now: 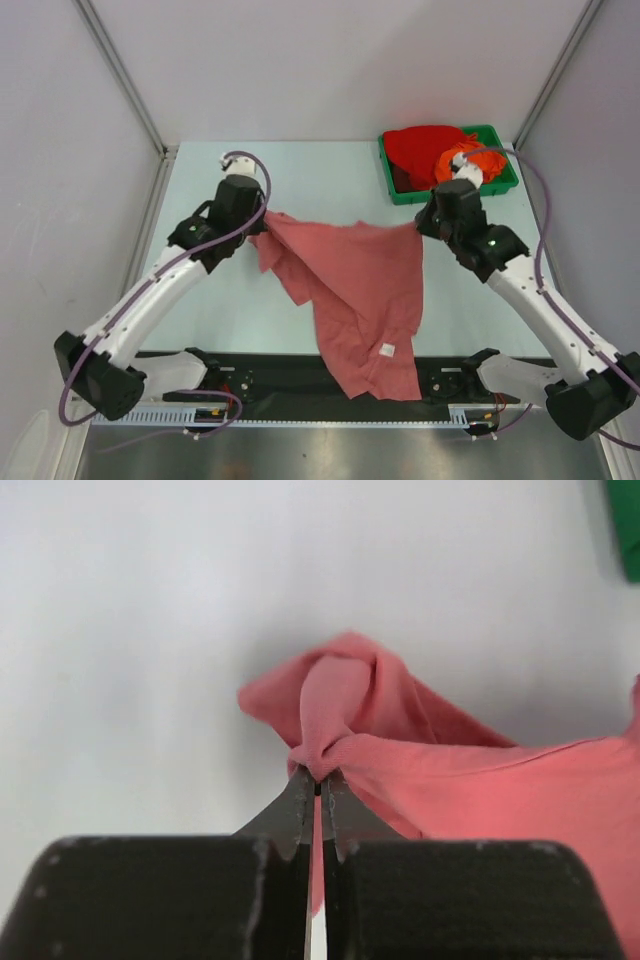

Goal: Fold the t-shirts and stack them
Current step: Flatten the tshirt out

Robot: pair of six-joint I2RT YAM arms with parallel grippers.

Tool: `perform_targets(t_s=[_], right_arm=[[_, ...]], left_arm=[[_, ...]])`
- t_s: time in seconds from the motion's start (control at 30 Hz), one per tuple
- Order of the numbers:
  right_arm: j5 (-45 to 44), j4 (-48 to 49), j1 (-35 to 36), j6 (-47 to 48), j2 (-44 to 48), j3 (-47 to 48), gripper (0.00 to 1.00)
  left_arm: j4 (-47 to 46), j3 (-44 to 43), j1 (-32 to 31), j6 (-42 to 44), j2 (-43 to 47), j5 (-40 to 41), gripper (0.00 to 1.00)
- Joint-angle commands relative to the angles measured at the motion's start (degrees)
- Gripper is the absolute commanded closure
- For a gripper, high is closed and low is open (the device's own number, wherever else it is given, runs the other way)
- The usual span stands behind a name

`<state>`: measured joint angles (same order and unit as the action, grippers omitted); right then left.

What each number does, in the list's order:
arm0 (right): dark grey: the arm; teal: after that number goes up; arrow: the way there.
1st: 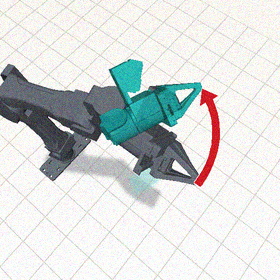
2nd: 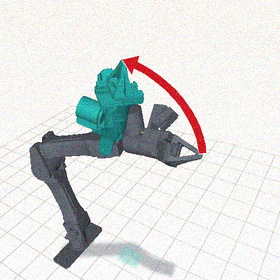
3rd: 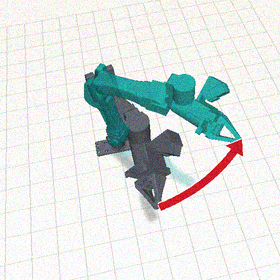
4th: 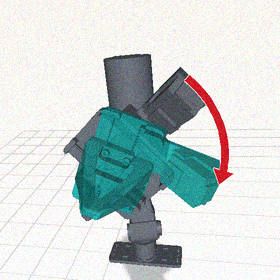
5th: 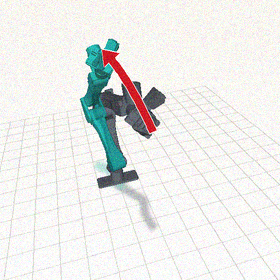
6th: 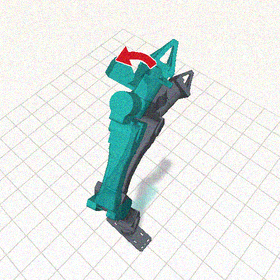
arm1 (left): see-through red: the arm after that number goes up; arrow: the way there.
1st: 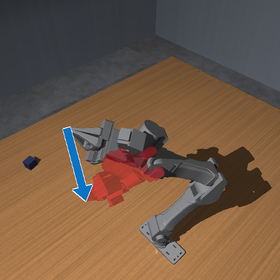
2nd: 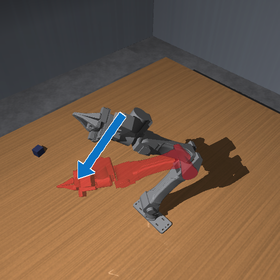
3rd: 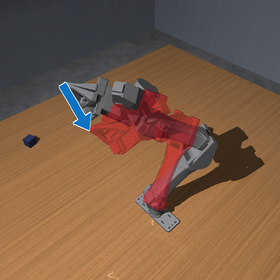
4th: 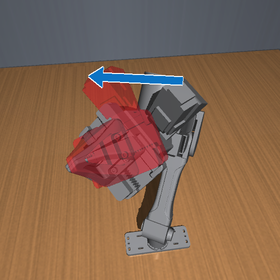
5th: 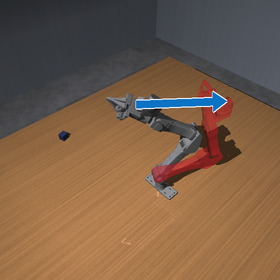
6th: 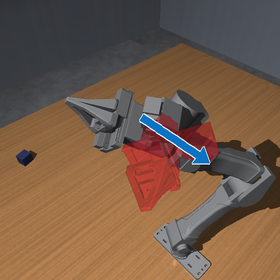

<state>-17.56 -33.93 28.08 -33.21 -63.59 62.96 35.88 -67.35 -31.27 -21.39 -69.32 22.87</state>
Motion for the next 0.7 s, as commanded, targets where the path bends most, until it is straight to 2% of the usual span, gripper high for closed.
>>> perform_targets(t_s=[0.0, 0.27, 0.4, 0.47, 0.57, 0.67], right_arm=[[-2.0, -0.3, 0.7, 9.6, 2.7, 10.8, 1.0], [1.2, 2.2, 11.3, 18.7, 6.5, 30.1, 1.0], [10.1, 6.5, 13.7, 21.3, 8.0, 36.3, 1.0], [13.2, 7.4, 13.8, 21.8, 7.3, 40.0, 1.0], [15.8, 8.4, 13.8, 22.7, 7.2, 42.4, 1.0], [15.1, 10.4, 13.8, 23.5, 8.0, 43.9, 1.0]], left_arm=[[3.1, -7.4, 0.9, 6.5, 7.9, 9.3, 1.0], [0.8, -20.6, 1.0, 17.9, 23.2, 14.4, 1.0], [-3.3, -26.9, 1.0, 21.2, 29.4, 10.4, 1.0], [-5.3, -29.8, 0.9, 23.1, 30.3, 5.9, 1.0], [-6.0, -33.6, 1.0, 25.0, 30.6, 0.3, 0.99], [-6.2, -34.1, 0.9, 26.7, 30.6, -0.5, 1.0]])
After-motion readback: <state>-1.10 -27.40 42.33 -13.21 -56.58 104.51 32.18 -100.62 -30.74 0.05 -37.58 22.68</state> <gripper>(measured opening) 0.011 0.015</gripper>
